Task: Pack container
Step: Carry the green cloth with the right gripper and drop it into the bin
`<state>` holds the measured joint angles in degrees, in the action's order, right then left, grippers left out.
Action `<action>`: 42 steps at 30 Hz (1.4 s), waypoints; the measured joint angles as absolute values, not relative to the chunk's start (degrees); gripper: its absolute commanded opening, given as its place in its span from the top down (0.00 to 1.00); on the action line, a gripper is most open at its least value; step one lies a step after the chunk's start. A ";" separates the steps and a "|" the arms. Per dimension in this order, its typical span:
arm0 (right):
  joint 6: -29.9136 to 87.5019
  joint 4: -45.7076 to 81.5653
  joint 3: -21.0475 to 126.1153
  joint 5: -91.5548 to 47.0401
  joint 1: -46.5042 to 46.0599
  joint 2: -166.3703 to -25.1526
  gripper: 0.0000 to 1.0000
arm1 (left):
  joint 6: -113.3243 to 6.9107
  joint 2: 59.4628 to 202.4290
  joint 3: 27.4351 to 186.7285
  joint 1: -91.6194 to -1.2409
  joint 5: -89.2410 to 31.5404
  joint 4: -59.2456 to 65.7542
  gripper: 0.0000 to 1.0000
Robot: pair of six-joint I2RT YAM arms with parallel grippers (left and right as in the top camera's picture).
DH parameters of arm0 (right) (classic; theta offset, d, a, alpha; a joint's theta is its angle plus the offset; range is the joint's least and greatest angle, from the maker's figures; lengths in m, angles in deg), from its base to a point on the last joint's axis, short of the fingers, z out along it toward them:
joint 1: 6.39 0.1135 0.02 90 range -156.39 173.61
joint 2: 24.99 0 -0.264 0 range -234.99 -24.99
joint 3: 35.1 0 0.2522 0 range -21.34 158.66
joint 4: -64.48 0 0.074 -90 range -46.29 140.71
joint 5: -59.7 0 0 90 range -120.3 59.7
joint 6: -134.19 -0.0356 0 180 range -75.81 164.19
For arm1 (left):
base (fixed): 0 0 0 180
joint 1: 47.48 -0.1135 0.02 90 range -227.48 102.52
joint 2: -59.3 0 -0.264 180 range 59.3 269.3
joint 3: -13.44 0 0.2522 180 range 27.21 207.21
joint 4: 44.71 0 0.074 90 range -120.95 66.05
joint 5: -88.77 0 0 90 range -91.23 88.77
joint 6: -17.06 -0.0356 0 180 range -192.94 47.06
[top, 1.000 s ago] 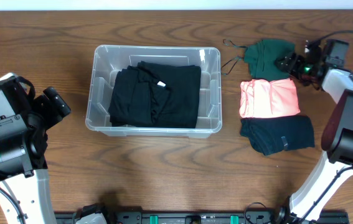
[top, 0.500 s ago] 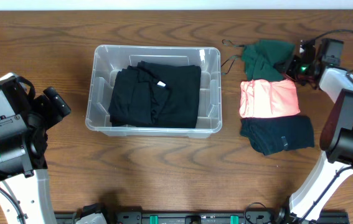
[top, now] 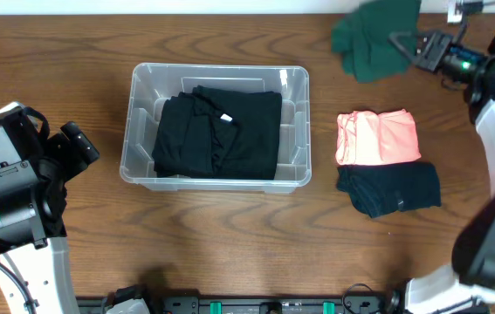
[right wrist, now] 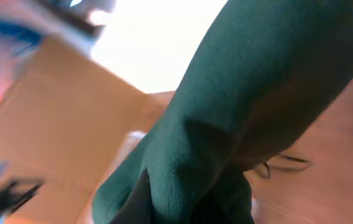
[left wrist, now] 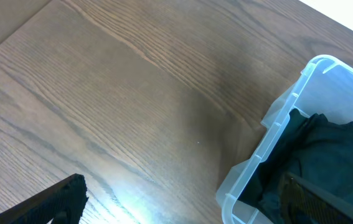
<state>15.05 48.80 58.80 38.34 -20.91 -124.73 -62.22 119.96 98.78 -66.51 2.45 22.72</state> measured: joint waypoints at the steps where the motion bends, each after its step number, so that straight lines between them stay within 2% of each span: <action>1: 14.76 48.91 58.91 39.02 -19.58 -122.55 0.99 | -62.22 119.96 98.78 -66.51 2.45 22.72 0.02; 8: 11.46 45.37 59.32 38.49 -6.13 -116.51 0.99 | -62.22 119.96 98.78 -66.51 2.47 22.70 0.02; 13: 9.84 30.75 59.25 24.99 3.66 -118.57 0.99 | -62.22 119.96 98.78 -66.51 2.54 22.72 0.02; 18: 9.63 27.51 59.15 12.35 11.79 -124.89 0.99 | -62.22 119.96 98.80 -66.51 2.62 22.70 0.02; 25: 8.31 27.16 59.10 0.59 17.08 -132.03 0.99 | -62.22 119.96 98.80 -66.51 2.62 22.72 0.02; 34: 8.23 19.43 59.19 -8.63 17.56 -134.24 0.98 | -62.22 119.96 98.78 -66.51 2.60 22.72 0.02; 36: 8.97 17.11 59.17 -10.75 17.56 -134.35 0.91 | -62.22 119.96 98.78 -66.51 2.60 22.72 0.02; 41: 11.99 15.58 59.30 -13.13 18.52 -134.22 0.55 | -62.22 119.96 98.78 -66.51 2.62 22.67 0.02; 42: 13.32 16.02 59.36 -13.29 18.91 -134.02 0.51 | -62.22 119.96 98.78 -66.51 2.62 22.72 0.02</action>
